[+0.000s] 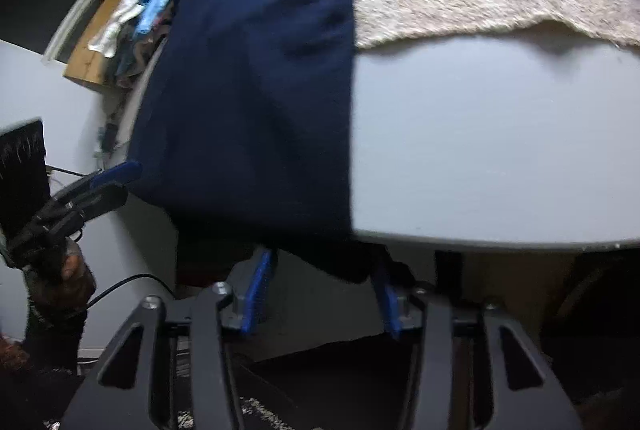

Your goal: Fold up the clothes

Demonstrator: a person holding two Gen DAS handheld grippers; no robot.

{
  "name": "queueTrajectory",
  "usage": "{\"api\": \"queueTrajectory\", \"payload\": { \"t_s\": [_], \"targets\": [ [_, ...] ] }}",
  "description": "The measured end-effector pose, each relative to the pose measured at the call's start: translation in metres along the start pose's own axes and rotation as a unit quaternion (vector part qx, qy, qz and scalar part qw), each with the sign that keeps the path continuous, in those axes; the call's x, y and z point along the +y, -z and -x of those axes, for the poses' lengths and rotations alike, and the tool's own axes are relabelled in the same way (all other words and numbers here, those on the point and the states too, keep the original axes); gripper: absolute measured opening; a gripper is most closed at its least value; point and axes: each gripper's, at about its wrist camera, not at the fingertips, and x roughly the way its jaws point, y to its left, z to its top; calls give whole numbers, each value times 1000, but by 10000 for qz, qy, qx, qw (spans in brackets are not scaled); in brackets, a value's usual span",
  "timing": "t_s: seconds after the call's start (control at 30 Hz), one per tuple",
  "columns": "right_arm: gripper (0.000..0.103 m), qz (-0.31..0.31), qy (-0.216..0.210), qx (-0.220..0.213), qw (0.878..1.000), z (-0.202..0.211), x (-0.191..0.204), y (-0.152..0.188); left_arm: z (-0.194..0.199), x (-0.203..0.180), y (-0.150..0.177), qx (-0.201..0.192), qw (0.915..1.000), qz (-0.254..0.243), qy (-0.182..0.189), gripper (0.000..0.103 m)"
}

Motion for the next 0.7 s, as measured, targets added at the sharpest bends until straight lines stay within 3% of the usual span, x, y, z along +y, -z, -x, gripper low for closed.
{"api": "queueTrajectory", "payload": {
  "t_s": [0.13, 0.2, 0.27, 0.33, 0.37, 0.43, 0.47, 0.53, 0.57, 0.63, 0.7],
  "targets": [
    [14, -24, -355, 197, 9992, 0, 6, -10, -3, -10, 21, 271, 9895, -1321, -515, 50],
    [10, -142, -529, 271, 9981, 0, 4, -17, -16, -23, 29, 495, 9749, -2052, -716, 50],
    [9, -246, -683, 328, 9968, 1, 4, -22, -29, -39, 39, 609, 9519, -2820, -1032, 50],
    [8, -244, -744, 332, 9964, 12, 0, -16, -36, -47, 45, 519, 9328, -3297, -1361, 50],
    [8, -226, -746, 331, 9964, 14, 2, -17, -39, -48, 46, 451, 9279, -3407, -1444, 49],
    [8, -196, -718, 336, 9967, 19, 4, -17, -38, -46, 43, 313, 9290, -3379, -1478, 38],
    [8, -211, -704, 345, 9967, 19, 5, -17, -36, -42, 39, 236, 9324, -3290, -1476, 24],
    [8, -265, -696, 375, 9965, 20, 7, -18, -30, -32, 29, 251, 9468, -2987, -1173, 13],
    [8, -267, -677, 374, 9966, 20, 8, -19, -29, -28, 23, 311, 9561, -2766, -911, 1],
    [7, -244, -683, 343, 9968, 26, 11, -19, -25, -21, 15, 420, 9643, -2510, -728, 1],
    [7, -192, -760, 281, 9965, 38, 15, -19, -18, -22, 14, 427, 9636, -2549, -684, 1]
  ]
}}
